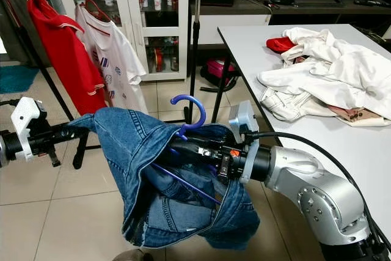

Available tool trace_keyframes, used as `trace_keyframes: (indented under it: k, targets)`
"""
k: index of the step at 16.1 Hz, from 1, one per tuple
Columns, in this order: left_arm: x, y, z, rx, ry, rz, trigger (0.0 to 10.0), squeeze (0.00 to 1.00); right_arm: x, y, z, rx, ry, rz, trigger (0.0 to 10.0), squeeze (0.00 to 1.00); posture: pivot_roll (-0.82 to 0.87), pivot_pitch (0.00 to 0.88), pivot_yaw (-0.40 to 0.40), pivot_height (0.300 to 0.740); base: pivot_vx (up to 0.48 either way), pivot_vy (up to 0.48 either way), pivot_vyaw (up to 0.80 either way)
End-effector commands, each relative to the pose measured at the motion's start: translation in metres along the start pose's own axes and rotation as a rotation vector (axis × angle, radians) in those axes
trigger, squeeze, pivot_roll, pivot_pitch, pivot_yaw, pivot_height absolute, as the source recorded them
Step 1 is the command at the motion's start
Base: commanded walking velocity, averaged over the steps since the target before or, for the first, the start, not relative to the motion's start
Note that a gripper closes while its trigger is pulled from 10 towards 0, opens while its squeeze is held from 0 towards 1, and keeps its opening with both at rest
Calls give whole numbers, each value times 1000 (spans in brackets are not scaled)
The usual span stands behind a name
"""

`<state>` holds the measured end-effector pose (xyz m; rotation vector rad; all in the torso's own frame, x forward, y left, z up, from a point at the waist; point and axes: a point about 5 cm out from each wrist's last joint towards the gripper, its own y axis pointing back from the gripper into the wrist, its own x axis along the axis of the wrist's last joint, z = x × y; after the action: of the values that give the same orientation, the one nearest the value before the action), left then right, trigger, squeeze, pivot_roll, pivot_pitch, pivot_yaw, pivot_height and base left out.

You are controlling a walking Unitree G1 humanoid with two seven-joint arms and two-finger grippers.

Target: Hang hanger

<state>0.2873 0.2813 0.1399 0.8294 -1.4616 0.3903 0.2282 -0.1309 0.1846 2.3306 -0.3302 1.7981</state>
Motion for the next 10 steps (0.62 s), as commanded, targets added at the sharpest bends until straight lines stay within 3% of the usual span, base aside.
trace_keyframes:
  k: [1, 3, 8, 10]
  targets:
    - [-6, 4, -6, 86, 69, 20, 0, 0, 7, 2, -5, 25, 22, 24, 10000, 0, -85, 0, 10, 740, 0, 0, 0]
    - [-16, 5, -10, 189, 152, 10, 0, 0, 8, 2, -5, 23, 18, 32, 10000, 0, -84, 0, 9, 740, 0, 0, 0]
    - [-49, 14, -29, 611, 449, -49, 0, 0, 11, 5, -2, -1, 9, 60, 10000, 0, -90, 0, 14, 740, 0, 0, 0]
    - [-55, 16, -31, 686, 485, -84, 0, 0, 11, 6, -2, -7, 10, 62, 10000, 0, -93, 0, 17, 740, 0, 0, 0]
